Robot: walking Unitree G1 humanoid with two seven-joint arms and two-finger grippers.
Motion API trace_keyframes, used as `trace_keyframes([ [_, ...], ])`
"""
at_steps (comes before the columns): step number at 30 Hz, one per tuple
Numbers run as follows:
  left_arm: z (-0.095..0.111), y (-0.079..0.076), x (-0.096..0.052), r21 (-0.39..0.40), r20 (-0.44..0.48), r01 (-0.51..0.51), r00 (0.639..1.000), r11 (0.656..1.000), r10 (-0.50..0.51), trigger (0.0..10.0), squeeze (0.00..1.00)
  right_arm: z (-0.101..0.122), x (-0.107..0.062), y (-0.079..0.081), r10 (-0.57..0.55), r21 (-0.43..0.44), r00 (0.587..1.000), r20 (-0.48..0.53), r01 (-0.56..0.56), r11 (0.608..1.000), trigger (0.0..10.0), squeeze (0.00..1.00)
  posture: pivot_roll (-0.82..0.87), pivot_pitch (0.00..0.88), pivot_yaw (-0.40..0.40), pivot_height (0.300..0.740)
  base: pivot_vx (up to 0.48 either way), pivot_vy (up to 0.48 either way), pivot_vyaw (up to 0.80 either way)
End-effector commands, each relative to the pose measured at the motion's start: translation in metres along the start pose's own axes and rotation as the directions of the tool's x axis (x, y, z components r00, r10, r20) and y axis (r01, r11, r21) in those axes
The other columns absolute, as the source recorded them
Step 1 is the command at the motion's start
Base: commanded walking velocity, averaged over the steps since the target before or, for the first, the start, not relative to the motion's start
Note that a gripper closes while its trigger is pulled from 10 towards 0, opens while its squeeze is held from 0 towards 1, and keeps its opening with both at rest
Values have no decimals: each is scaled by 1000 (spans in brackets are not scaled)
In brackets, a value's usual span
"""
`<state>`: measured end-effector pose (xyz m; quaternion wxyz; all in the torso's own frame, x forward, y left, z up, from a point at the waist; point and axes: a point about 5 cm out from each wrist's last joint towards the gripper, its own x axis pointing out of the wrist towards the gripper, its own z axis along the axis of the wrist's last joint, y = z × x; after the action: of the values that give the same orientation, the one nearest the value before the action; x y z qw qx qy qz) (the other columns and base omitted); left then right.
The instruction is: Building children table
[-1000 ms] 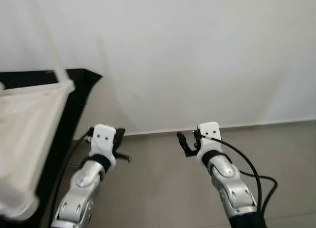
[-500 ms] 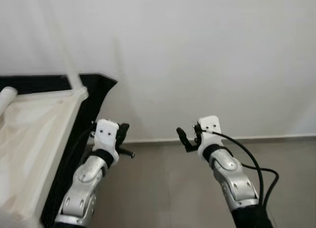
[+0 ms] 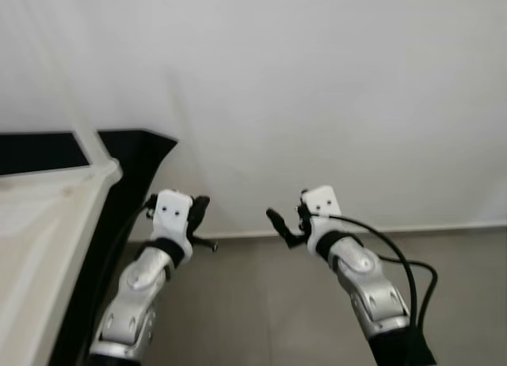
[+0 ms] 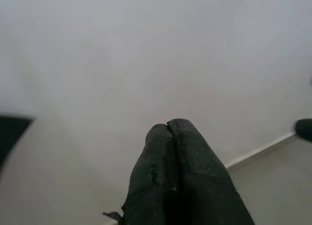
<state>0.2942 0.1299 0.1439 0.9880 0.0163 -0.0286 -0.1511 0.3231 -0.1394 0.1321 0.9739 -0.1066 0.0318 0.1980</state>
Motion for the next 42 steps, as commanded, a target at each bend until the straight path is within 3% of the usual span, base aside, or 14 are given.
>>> trace_keyframes([
  [1, -6, 0, -2, 12, -23, -1, 1000, 1000, 2, 10000, 0, -4, 0, 4, 21, 1, 1000, -8, -21, 1000, 10000, 0, -98, 101, 18, 740, 330, 0, 0],
  [10, -6, 1, -2, 10, -23, -2, 1000, 1000, 2, 10000, 0, -3, 0, 6, 62, -11, 998, 10, -62, 998, 10000, 0, -99, 103, 18, 740, 329, 0, 0],
  [22, -6, 0, -4, -12, -19, 4, 1000, 1000, -4, 10000, 0, -4, 0, 19, 245, -41, 969, 28, -244, 969, 10000, 0, -103, 99, 19, 740, 0, 0, 800],
  [33, -8, -5, -5, -3, -19, 34, 999, 999, -35, 10000, 0, -7, -1, 20, 267, -33, 963, 31, -266, 963, 10000, 0, -106, 90, 13, 740, 0, -315, 800],
  [42, -9, -5, -5, -8, -29, 27, 999, 1000, -28, 10000, 0, -8, -2, 20, 290, -24, 957, 33, -289, 957, 10000, 0, -104, 86, 12, 740, 0, 0, 800],
])
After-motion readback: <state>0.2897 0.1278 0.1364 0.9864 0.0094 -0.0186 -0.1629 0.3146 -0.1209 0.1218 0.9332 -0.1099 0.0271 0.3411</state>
